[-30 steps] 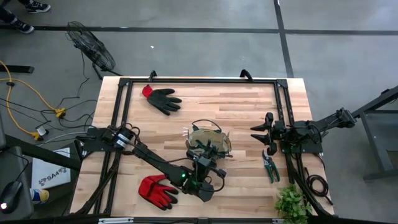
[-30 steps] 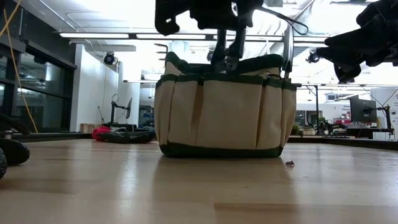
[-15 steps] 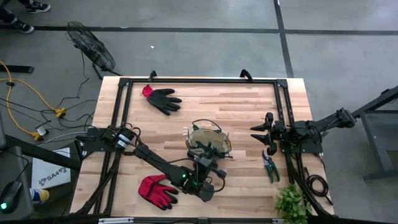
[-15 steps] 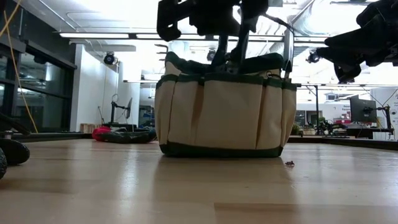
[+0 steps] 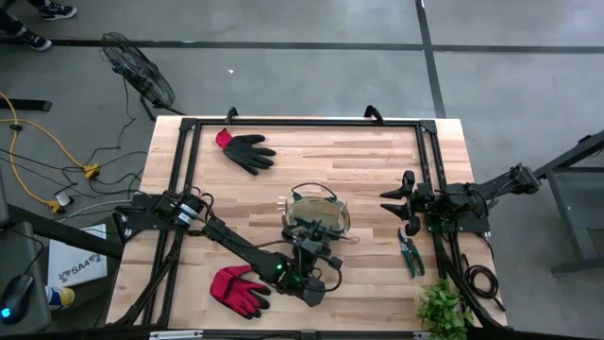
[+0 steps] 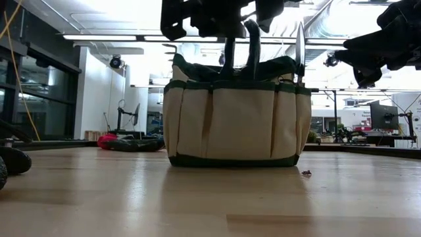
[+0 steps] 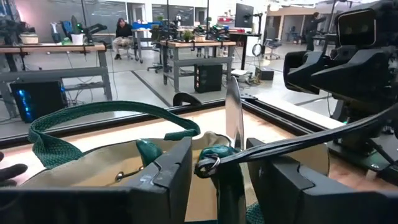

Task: Pick & Place Garden tools in Gardening bag
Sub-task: Put the green shear scissors into the gardening bag

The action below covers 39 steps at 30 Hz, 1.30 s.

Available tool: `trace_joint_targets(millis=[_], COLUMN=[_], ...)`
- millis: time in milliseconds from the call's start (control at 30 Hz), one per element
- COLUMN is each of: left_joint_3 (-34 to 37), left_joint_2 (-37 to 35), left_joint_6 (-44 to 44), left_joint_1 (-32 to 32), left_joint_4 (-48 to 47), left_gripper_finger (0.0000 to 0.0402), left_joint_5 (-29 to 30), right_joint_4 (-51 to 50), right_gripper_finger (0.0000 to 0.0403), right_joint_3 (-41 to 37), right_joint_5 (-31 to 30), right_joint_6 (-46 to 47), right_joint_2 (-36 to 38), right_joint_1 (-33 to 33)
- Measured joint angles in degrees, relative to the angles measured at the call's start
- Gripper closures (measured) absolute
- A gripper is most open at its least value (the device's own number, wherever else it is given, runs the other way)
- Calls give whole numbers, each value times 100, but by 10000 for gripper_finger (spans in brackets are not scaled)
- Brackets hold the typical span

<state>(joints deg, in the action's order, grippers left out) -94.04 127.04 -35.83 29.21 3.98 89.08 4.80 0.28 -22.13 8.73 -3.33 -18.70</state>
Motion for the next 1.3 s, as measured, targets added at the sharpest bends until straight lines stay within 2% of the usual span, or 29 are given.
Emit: trace_joint_targets(millis=[167,533,633,767,1300], left_joint_3=[0,-7,-7,-7,-9], left_joint_2=[0,-167,-279,-452,-674], left_joint_6=[-52,-36,218,556,579], left_joint_1=[3,4,4,4,2], left_joint_4=[45,359,357,358,390], left_gripper_finger=[219,107,90,82,81], left_joint_5=[-103,-429,-475,-610,-780], right_joint_4=[0,0,0,0,0], right_gripper_finger=[266,266,266,266,266], right_joint_3=[1,0,1,1,1], right_joint_5=[2,0,0,0,0], right_joint_6=[0,0,0,0,0], right_joint_2=[0,1,0,1,1], right_joint_1=[0,0,2,0,1])
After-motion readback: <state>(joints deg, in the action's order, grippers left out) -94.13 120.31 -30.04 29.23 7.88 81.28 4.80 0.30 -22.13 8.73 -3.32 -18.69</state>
